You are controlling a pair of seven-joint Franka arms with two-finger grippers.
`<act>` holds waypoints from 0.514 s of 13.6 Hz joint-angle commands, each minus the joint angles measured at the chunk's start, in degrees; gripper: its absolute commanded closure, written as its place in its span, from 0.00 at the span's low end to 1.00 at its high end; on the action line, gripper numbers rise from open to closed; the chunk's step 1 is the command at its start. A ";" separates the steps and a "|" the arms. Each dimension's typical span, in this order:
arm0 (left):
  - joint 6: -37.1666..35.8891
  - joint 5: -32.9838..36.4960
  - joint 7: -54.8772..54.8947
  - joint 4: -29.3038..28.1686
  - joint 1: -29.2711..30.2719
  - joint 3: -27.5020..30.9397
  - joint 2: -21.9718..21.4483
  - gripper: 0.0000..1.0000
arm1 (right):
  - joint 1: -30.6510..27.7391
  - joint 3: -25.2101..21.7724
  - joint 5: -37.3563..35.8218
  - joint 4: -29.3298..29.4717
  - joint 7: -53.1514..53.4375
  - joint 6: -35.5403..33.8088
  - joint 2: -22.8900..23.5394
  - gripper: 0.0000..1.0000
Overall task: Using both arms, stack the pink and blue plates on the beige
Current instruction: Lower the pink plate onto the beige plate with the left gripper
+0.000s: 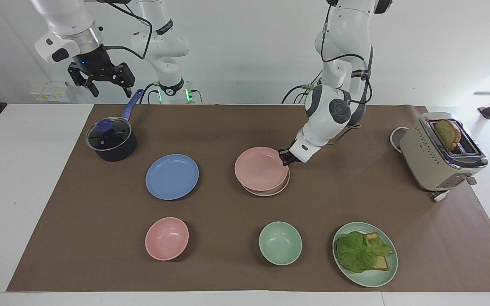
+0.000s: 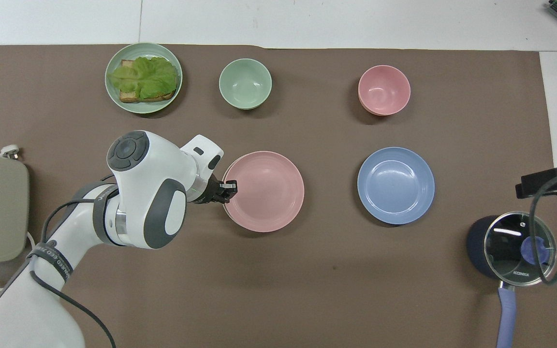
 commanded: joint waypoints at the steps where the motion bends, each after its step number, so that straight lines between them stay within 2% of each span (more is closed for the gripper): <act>1: 1.16 -0.84 0.54 -0.71 -1.16 0.85 -0.14 1.00 | -0.73 0.23 0.37 -0.68 -1.16 1.17 -0.61 0.00; 2: 0.81 -0.76 0.72 -0.62 -1.07 0.85 -0.14 0.91 | -0.73 0.31 0.37 -0.68 -1.16 1.17 -0.61 0.00; 3: 0.37 -0.76 0.89 -0.45 -1.07 0.94 -0.14 0.15 | -0.73 0.31 0.37 -0.68 -1.16 1.17 -0.61 0.00; 4: 0.28 -0.76 0.81 -0.36 -0.99 0.94 -0.14 0.00 | -0.73 0.23 0.37 -0.68 -1.16 1.17 -0.61 0.00; 7: -0.42 -0.76 0.37 -0.01 -0.64 0.94 -0.75 0.00 | -0.73 0.23 0.28 -0.68 -1.16 1.17 -0.61 0.00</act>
